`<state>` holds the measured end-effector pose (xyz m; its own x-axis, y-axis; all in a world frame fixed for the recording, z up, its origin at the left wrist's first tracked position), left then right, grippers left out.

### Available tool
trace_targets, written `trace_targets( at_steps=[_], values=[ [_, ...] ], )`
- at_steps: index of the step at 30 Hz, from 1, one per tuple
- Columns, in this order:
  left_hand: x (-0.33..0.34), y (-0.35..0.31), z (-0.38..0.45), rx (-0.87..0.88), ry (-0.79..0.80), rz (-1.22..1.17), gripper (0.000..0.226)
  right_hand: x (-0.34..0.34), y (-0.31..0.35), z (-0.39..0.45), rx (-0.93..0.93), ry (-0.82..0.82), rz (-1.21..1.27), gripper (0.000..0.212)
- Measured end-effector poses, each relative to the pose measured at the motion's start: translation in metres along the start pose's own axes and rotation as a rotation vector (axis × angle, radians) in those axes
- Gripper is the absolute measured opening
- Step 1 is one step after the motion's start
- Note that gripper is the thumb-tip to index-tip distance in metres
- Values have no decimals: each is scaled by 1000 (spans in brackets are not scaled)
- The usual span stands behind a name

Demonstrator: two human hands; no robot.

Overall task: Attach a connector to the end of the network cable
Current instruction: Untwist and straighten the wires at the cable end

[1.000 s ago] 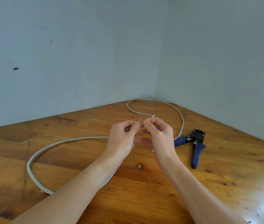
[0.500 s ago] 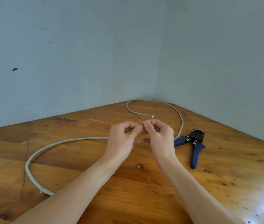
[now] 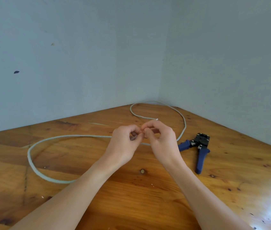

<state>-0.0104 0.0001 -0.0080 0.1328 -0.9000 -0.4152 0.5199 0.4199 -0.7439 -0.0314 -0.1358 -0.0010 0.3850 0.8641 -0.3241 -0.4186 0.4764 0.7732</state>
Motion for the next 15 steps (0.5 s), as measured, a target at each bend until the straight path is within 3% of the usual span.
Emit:
trace_targets(
  at_steps=[15],
  values=[
    [-3, 10, 5, 79, 48, 137, 13, 3, -11, 4, -85, 70, -312, 13]
  ],
)
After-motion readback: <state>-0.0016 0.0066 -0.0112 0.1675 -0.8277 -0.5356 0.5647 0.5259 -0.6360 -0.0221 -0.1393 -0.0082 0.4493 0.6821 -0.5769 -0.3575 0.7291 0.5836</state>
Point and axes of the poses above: each hand's wrist, its own z-axis towards the middle knuckle, its own x-axis out of the palm, y = z × x, the point moved 3 cm from there along z, towards the middle knuckle, and after that the axes turned 5 degrees about -y, right-handed, at the moved point
